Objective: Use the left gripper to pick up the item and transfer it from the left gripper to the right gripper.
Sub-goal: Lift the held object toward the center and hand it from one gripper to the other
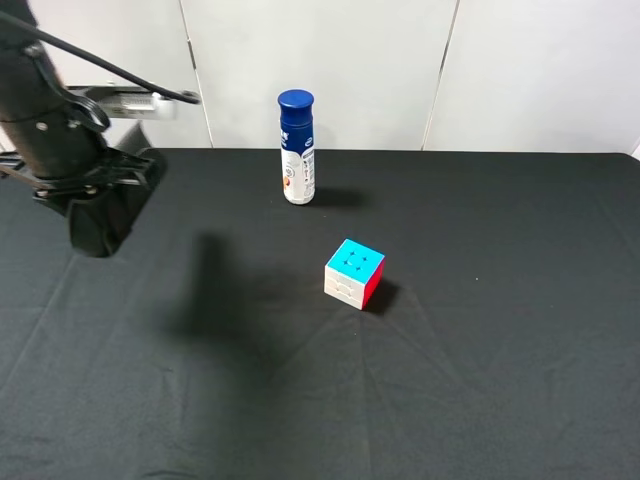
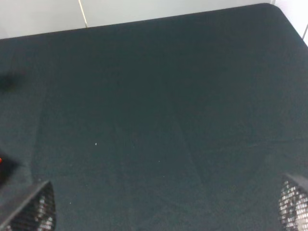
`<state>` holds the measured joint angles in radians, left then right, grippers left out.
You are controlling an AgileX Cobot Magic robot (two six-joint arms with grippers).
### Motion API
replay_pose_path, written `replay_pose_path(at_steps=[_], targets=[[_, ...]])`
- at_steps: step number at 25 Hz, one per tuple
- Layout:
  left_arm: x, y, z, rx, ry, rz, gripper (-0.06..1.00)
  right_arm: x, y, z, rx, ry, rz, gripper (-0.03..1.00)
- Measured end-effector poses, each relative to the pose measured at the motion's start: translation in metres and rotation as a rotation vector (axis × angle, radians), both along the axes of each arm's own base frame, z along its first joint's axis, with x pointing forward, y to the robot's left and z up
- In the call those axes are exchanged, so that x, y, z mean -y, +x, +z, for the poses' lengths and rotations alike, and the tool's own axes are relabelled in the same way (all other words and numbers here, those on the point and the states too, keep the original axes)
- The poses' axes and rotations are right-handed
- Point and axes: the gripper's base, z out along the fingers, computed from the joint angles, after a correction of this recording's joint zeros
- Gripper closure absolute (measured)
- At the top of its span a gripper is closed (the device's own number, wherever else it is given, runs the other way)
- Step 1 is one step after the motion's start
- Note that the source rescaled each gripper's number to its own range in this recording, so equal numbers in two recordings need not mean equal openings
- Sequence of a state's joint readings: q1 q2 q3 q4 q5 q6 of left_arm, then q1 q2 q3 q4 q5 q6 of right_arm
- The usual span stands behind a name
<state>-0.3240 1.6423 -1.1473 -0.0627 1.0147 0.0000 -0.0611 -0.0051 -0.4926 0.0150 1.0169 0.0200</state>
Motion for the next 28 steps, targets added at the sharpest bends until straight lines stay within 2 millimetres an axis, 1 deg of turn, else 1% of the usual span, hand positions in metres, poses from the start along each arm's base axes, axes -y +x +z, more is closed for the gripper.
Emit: replay_pose_path(at_steps=[5,11,16,18,23,25,28], targets=[[0.035,-0.014,0.0,0.019,-0.008,-0.19,0.94,0.0,0.0,0.0,-0.001,0.0,0.0,-0.03],[0.075,-0.037,0.0,0.045,-0.019,-0.496,0.94,0.0,0.0,0.0,0.0,0.0,0.0,-0.03],[0.101,-0.056,0.0,0.076,-0.031,-0.747,0.94,0.0,0.0,0.0,0.0,0.0,0.0,-0.03],[0.11,-0.063,0.0,0.102,-0.039,-0.859,0.94,0.0,0.0,0.0,0.0,0.002,0.001,-0.03],[0.126,-0.074,0.001,0.164,-0.055,-1.137,0.94,0.0,0.0,0.0,0.0,0.004,0.002,-0.03],[0.131,-0.076,0.001,0.194,-0.077,-1.196,0.94,-0.001,0.0,0.0,0.0,0.004,0.008,-0.03],[0.137,-0.076,0.002,0.245,-0.135,-1.24,0.94,-0.003,0.0,0.0,0.0,-0.003,0.032,-0.03]])
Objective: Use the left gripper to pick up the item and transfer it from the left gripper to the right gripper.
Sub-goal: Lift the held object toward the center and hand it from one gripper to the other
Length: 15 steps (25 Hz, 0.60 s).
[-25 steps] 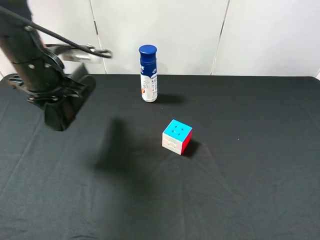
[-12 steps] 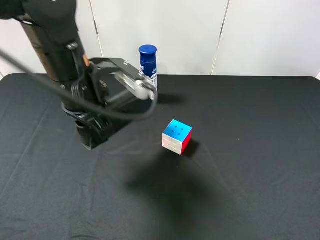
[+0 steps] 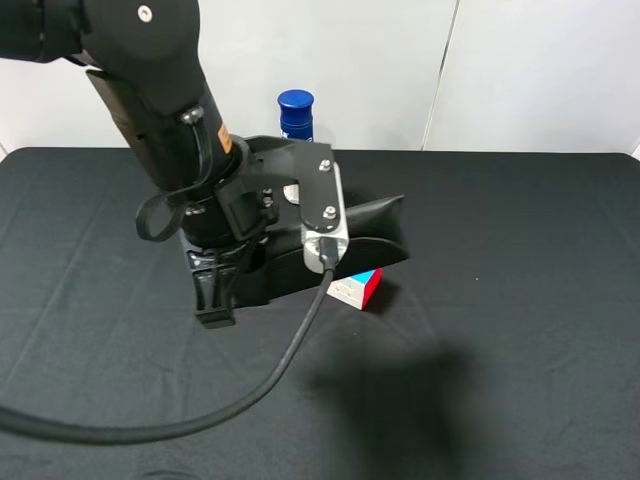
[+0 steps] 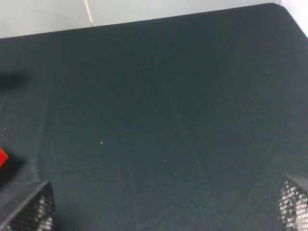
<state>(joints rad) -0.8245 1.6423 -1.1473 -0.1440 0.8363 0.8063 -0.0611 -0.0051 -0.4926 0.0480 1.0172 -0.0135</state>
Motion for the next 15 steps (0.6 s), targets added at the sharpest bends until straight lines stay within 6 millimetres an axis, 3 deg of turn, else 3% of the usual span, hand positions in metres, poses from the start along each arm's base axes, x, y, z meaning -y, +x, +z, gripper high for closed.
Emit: replay_pose_path(at_steps=[3,7,15], targets=[[0.005,0.0,0.001,0.015,-0.057,-0.04,0.94,-0.003,0.007,0.0,-0.038,-0.02,0.057,-0.03],[0.01,-0.001,0.003,0.014,-0.107,-0.059,0.94,-0.011,0.03,0.008,-0.132,-0.014,0.178,-0.03],[0.011,-0.002,0.003,0.004,-0.121,-0.06,0.94,-0.036,0.074,0.016,-0.139,0.033,0.512,-0.03]])
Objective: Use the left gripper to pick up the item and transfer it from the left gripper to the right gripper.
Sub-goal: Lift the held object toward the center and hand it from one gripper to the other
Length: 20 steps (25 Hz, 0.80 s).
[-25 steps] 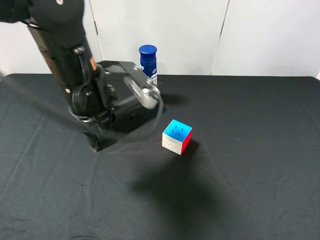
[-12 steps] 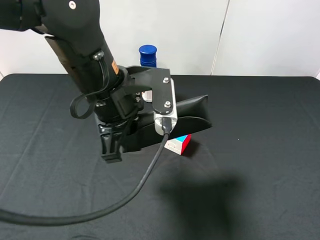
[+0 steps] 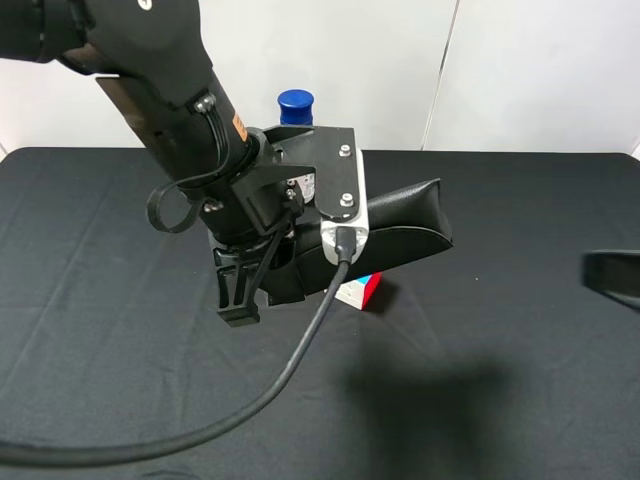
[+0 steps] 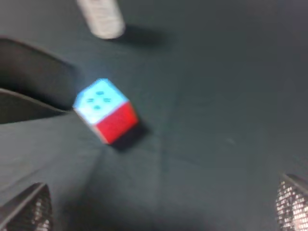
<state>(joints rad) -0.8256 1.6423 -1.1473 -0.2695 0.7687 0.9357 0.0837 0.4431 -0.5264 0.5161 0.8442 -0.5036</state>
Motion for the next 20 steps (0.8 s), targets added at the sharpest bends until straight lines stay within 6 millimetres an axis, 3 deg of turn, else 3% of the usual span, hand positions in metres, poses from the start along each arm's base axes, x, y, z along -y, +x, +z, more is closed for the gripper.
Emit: replay_pose_path(at_steps=[13,20], targets=[[0.0,0.0,0.0,0.065,0.0,-0.17,0.94,-0.049,0.049,-0.014,0.045,-0.109,0.392,-0.03],[0.001,0.001,0.0,0.11,-0.009,-0.241,0.94,-0.071,0.066,-0.003,0.073,-0.155,0.505,-0.03]])
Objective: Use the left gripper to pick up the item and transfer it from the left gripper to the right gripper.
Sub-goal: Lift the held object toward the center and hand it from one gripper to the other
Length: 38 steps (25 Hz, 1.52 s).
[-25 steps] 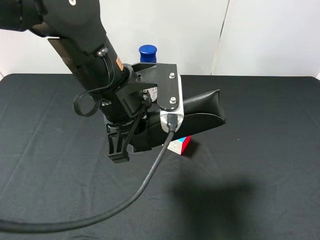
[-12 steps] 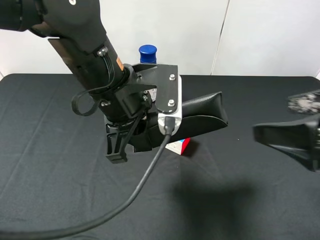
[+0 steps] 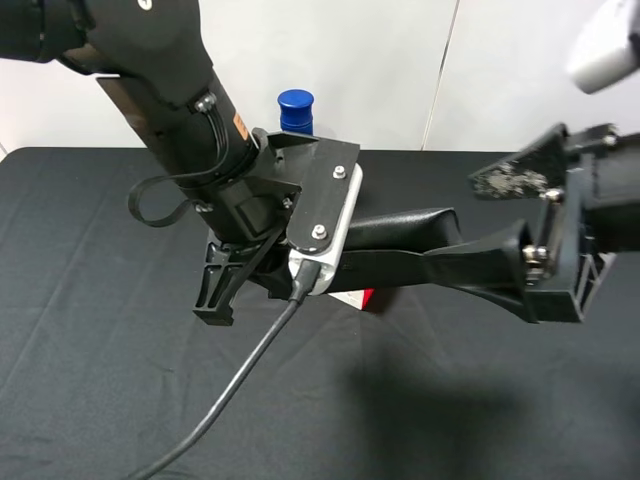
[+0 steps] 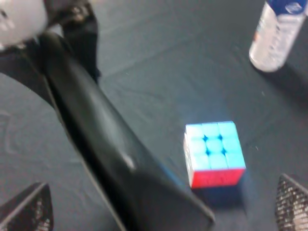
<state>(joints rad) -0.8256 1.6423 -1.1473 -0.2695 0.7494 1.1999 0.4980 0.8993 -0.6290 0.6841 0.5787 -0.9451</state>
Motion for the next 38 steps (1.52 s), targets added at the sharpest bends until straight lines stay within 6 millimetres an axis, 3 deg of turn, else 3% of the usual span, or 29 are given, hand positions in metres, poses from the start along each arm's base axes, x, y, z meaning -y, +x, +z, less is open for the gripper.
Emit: replay_pose_path(at_steps=[6,11,24,26,28,30,31,38], targets=[[0.002,0.003,0.001,0.032,-0.021,-0.004,0.94,-0.031,0.002,-0.009,-0.019,-0.062,0.168,-0.03],[0.002,0.003,0.001,0.036,-0.021,-0.009,0.94,-0.046,0.007,-0.017,0.011,-0.078,0.189,-0.03],[0.002,0.003,0.001,0.044,-0.027,-0.007,0.94,-0.052,0.017,-0.028,0.024,-0.117,0.179,-0.03],[0.002,0.003,0.001,0.044,-0.027,-0.007,0.94,-0.052,0.018,-0.028,0.03,-0.124,0.182,0.06],[0.002,0.003,0.001,0.042,-0.022,-0.012,0.94,-0.052,0.019,-0.028,0.049,-0.137,0.184,0.31],[0.001,0.003,0.001,0.046,-0.015,-0.023,0.94,-0.051,0.019,-0.028,0.062,-0.156,0.197,0.66],[0.001,0.004,0.001,0.067,-0.01,-0.038,0.94,-0.051,0.017,-0.029,0.058,-0.169,0.217,0.77],[0.001,0.005,0.0,0.077,-0.01,-0.049,0.94,-0.051,0.016,-0.03,0.068,-0.184,0.231,0.77]])
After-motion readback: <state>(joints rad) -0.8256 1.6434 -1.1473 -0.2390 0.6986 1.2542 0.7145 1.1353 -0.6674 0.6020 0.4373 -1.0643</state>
